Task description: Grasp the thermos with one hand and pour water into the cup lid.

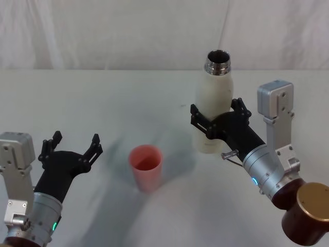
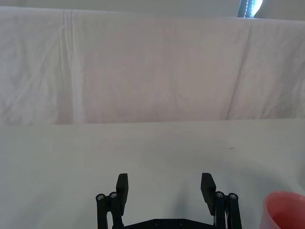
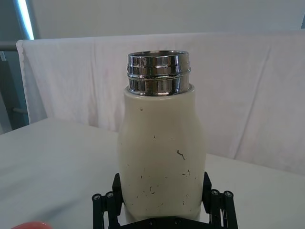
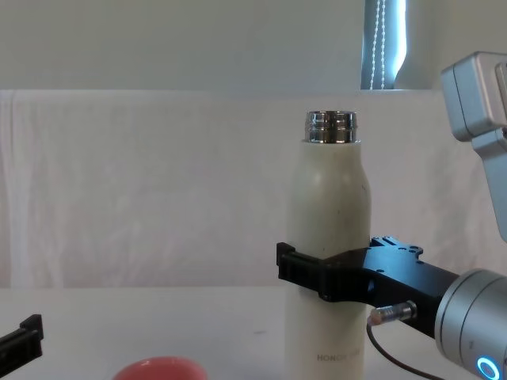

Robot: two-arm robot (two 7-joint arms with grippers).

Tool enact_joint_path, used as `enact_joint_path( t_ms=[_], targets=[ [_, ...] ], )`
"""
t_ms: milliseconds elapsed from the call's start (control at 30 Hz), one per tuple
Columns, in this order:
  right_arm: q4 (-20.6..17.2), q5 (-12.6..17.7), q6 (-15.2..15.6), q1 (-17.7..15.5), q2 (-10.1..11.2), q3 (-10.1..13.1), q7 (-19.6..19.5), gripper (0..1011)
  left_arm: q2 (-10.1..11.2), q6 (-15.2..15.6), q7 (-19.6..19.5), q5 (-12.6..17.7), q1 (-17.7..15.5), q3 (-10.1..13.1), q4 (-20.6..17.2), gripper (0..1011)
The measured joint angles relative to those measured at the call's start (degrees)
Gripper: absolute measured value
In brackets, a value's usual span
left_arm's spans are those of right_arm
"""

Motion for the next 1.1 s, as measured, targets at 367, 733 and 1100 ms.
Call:
enact_joint_path(
  t_ms=[367, 733, 1100],
  targets=[
    [0.07, 0.0, -0.03, 0.0, -0.01, 0.0, 0.01, 958, 0.0, 0.0, 0.0, 0.0, 0.0, 0.0, 0.0, 1001],
    [-0.03, -0.8, -0.24, -0.12, 0.36, -0.13, -0.29, 958, 0.0, 0.0, 0.0, 0.0, 0.0, 0.0, 0.0, 1001],
    [-2.33, -12.95, -3.02, -1.61, 3.16, -2.76, -4.42, 958, 0.0, 0.0, 0.0, 0.0, 0.0, 0.0, 0.0, 1001]
  ],
)
